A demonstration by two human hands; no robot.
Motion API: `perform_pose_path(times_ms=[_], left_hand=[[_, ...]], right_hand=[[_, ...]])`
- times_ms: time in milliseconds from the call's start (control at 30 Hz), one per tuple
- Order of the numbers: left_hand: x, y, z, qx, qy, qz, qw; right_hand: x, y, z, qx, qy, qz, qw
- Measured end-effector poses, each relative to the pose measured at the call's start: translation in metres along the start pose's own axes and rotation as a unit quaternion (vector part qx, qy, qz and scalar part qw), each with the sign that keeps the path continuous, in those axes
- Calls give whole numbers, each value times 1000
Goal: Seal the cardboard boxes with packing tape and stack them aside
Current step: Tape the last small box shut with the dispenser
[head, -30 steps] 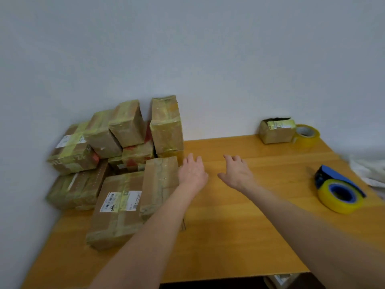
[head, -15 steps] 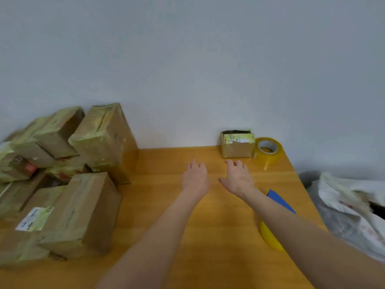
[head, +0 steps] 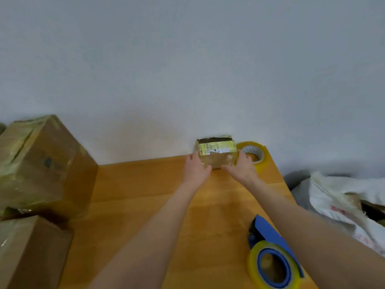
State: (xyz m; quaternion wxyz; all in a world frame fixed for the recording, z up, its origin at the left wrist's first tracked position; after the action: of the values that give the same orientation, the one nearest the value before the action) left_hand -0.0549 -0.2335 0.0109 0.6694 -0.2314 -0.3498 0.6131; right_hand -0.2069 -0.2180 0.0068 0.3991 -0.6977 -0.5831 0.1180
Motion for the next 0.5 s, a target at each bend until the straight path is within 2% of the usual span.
perform_pose_path(times_ms=[200,367,500], left_hand=[[-44,12,-5,99,-32,11,994],[-52,21,-15,173,-45,-17,984],[-36,19,-36,146,-91,16,985]], right_hand=[[-51,2,1,-93,30,25,995],[-51,9,3,-147,31,-2,989],[-26,14,13,-83,34,-5,996]])
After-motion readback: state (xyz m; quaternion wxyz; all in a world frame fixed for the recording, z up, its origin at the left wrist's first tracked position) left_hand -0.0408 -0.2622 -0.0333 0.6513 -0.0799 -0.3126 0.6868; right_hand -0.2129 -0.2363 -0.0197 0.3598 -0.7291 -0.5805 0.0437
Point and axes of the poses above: each hand's wrist, its own x-axis away from the middle knuckle, its own y-axis out of the palm, z = x × y, the point moved 3 cm from there along -x, towards the middle knuckle, and after that the axes turned 1 degree about x, right-handed, at the moved point
